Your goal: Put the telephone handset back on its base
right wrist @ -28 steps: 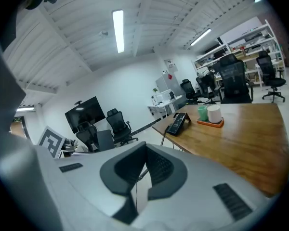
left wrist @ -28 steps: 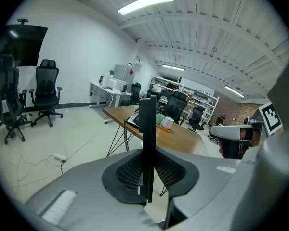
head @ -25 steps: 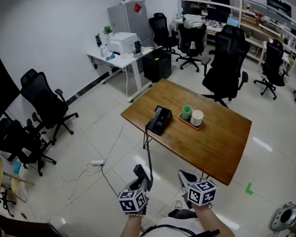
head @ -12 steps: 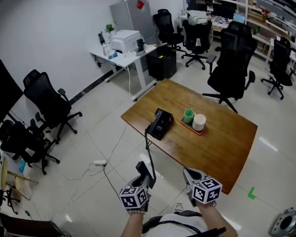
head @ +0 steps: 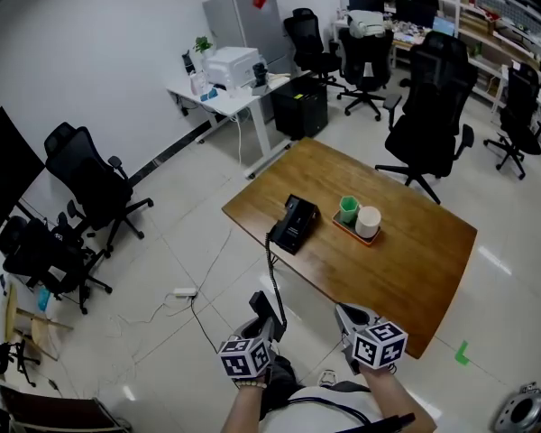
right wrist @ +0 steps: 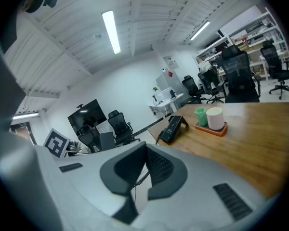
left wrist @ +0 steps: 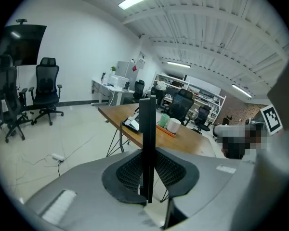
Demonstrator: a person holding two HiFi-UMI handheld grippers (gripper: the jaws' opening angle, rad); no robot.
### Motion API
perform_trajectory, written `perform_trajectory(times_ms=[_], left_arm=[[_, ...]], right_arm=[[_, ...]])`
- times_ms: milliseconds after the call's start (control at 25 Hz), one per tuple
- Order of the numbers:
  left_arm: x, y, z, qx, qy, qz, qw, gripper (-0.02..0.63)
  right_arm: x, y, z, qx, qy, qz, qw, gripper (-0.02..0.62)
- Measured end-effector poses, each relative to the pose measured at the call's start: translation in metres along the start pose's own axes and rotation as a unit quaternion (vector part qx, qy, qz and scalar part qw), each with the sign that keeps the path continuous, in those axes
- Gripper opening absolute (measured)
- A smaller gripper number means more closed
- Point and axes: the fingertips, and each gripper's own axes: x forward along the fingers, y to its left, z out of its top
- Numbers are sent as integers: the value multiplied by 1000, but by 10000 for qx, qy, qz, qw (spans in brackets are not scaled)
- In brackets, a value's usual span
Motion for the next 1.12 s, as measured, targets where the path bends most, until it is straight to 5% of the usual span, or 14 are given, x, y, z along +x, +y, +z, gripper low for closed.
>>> perform_trajectory(times_ms=[520, 1120], left_arm=[[72, 49, 38, 78, 482, -490, 9976, 69], [148, 95, 104, 548, 1237, -1353, 9815, 69]], right_arm=[[71, -20, 27, 154, 34, -472, 9988, 11], [155, -15, 72, 393, -82, -1084, 9933, 11]])
